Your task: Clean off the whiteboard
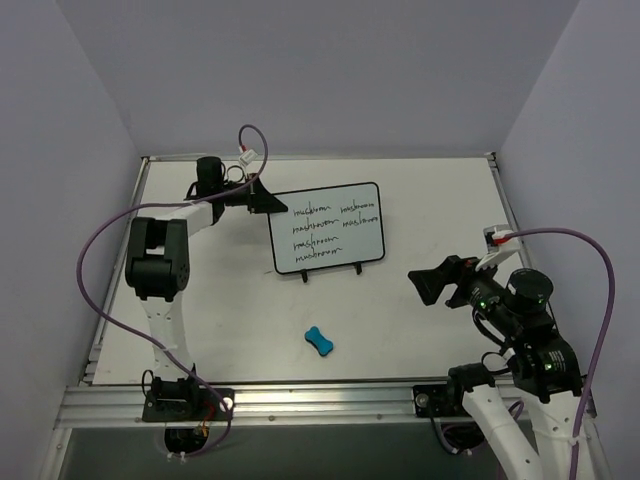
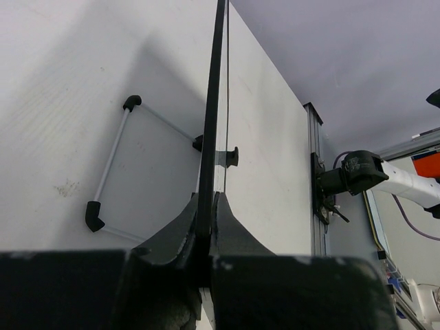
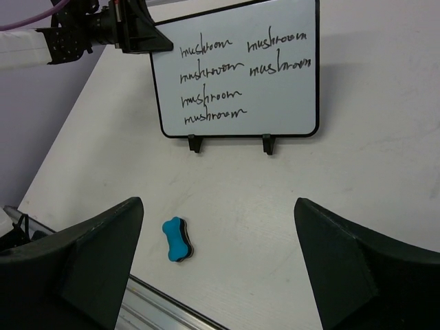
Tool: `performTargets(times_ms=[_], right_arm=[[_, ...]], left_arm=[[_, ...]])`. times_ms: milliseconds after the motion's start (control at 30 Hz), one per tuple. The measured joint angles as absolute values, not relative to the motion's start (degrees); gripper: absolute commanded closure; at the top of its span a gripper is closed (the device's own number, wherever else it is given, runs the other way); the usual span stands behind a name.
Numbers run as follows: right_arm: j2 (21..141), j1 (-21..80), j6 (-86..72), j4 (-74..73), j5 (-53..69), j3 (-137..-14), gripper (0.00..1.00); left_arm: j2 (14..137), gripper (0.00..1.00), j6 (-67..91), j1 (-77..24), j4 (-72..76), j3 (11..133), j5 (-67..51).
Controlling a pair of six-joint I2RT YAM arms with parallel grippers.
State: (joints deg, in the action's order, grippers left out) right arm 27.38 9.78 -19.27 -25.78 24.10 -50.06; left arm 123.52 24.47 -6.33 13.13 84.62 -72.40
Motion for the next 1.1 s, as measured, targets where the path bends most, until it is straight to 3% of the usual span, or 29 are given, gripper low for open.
performTargets(times_ms=[133, 200, 533, 700, 833, 1100], right_arm=[[28.7, 9.8, -19.4, -23.6, 26.7, -47.6, 0.27], [31.0, 10.0, -19.4, -23.5, 27.4, -46.8, 0.27], [39.7, 19.3, -22.2, -23.3, 20.9, -46.5, 0.15], [50.6, 39.9, -25.7, -20.2, 5.7, -48.5, 0.09], [63.3, 61.7, -28.1, -15.0, -8.3, -51.2, 0.12], [80.6, 71.8, -30.2, -7.6, -16.6, -52.7, 0.16]], left_arm=[[120.5, 0.98, 26.4, -5.8, 18.2, 79.1, -70.5], [119.3, 0.98, 26.8, -5.8, 19.6, 77.3, -69.7], [117.6, 0.98, 28.3, -4.7, 23.9, 73.1, -68.7], [116.7, 0.98, 27.7, -4.7, 21.6, 73.1, -67.8], [116.4, 0.98, 26.6, -4.7, 19.6, 73.3, -67.3], [115.3, 0.98, 25.8, -4.7, 18.1, 73.2, -66.7]])
